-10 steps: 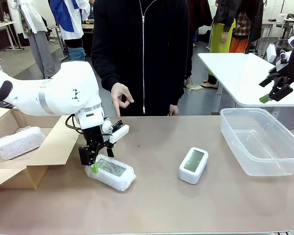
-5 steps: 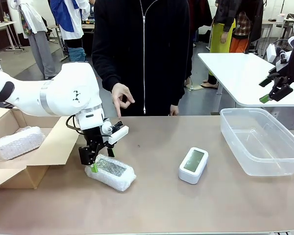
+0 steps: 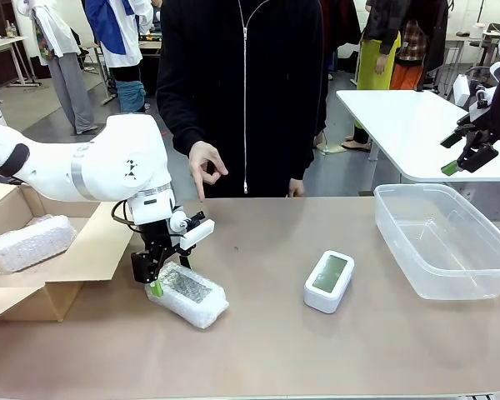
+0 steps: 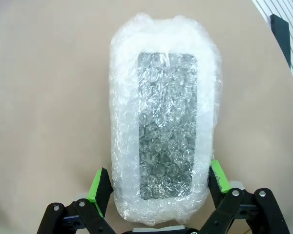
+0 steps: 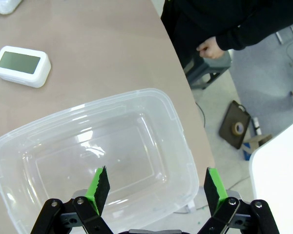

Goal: Separate and place wrapped and unwrapped clocks.
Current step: Pick up the Digital clock indicated by the person.

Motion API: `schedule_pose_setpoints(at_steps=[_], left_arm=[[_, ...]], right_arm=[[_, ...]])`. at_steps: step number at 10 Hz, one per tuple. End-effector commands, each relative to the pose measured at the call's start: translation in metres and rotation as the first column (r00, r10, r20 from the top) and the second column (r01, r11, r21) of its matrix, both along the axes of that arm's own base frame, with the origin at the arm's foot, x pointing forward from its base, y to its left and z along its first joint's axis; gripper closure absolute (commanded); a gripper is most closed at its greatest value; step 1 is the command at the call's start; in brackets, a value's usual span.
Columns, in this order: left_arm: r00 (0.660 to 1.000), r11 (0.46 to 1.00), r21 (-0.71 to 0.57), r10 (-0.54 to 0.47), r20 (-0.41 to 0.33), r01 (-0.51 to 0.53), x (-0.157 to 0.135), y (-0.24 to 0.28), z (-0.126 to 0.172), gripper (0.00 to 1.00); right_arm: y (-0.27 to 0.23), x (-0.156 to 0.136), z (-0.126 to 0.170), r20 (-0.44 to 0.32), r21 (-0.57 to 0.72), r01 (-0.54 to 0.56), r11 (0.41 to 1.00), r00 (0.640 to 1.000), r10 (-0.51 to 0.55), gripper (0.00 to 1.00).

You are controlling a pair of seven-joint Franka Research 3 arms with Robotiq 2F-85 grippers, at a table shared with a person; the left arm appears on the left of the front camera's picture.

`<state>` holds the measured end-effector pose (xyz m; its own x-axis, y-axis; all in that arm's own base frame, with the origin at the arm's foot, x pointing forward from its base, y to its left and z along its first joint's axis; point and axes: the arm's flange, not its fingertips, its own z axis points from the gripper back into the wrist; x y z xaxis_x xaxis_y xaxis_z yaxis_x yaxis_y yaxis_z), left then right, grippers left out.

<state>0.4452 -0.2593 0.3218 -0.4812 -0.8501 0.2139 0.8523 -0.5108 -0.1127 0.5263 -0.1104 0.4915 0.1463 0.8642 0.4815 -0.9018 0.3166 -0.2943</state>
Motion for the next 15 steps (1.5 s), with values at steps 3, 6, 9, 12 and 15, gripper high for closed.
schedule_pose_setpoints(at_steps=[3,6,9,12,15], left_arm=[[1.0,1.0,0.01,-0.027,-0.013,0.027,0.011,0.002,-0.007,0.0],[0.994,0.992,0.045,-0.113,-0.009,0.114,0.009,0.009,-0.003,0.19],[0.994,0.992,0.055,-0.112,-0.004,0.112,0.008,0.01,-0.003,0.58],[0.999,0.998,0.047,-0.041,-0.015,0.042,0.011,0.01,0.0,0.62],[0.993,0.992,-0.061,0.11,0.043,-0.107,0.018,0.005,0.031,1.0]], right_arm=[[-0.001,-0.001,-0.001,-0.001,-0.001,-0.004,1.0,1.0,0.004,0.0],[-0.001,-0.001,-0.001,-0.001,-0.001,-0.004,1.0,1.0,0.004,0.0],[-0.001,-0.001,-0.001,-0.001,-0.001,-0.004,1.0,1.0,0.004,0.0],[-0.001,-0.001,-0.001,-0.001,-0.001,-0.004,1.0,1.0,0.004,0.0],[-0.001,-0.001,-0.001,-0.001,-0.001,-0.004,1.0,1.0,0.004,0.0]])
